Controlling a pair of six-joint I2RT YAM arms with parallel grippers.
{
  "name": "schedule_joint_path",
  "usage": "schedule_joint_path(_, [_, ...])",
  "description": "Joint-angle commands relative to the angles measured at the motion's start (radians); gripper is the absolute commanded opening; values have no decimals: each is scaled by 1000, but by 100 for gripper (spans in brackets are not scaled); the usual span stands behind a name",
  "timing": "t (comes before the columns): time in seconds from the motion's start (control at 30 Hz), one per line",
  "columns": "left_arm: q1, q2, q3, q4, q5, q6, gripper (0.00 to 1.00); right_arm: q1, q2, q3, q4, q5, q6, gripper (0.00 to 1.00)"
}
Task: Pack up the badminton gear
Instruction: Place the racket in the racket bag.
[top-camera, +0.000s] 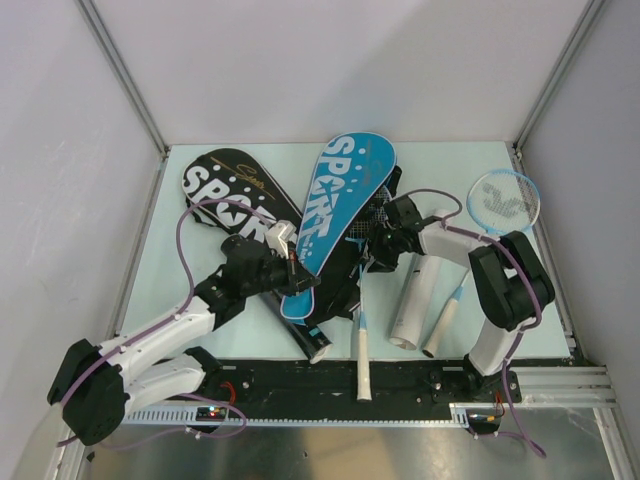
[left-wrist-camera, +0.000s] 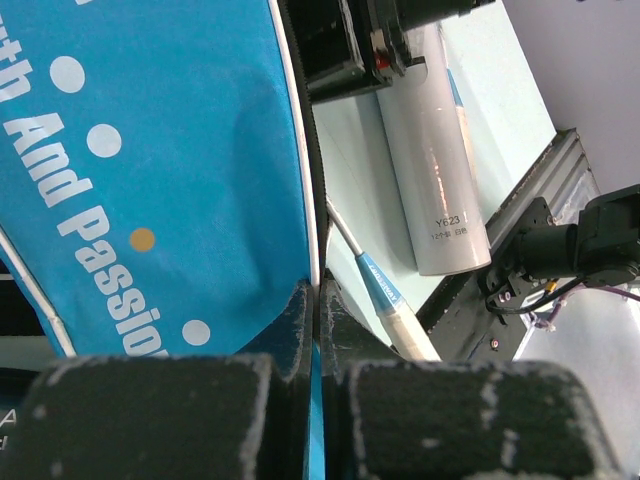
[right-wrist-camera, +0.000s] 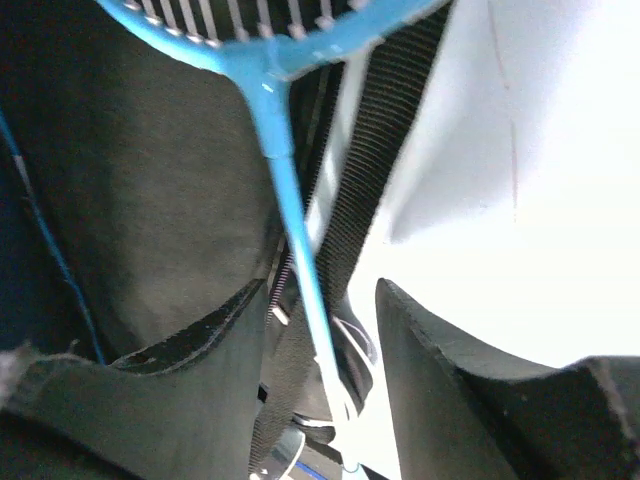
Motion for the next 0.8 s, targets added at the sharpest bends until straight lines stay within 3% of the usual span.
schedule_joint_path(0.0, [1,-26,26,80,-33,-5,0,1,-47,-53,64,-23,9,49])
schedule_joint_path(0.07, [0,-29,22,81,-34,-6,0,11,-52,-70,84,-23,14,44])
schedule_joint_path(0.33, [1,-30,11,81,-43,6,0,30,-125,-107,175,-36,85,3])
schedule_joint_path(0.77, [-1,-18,12,79,-21,60,0,-41,-32,-80,440,-222,232,0])
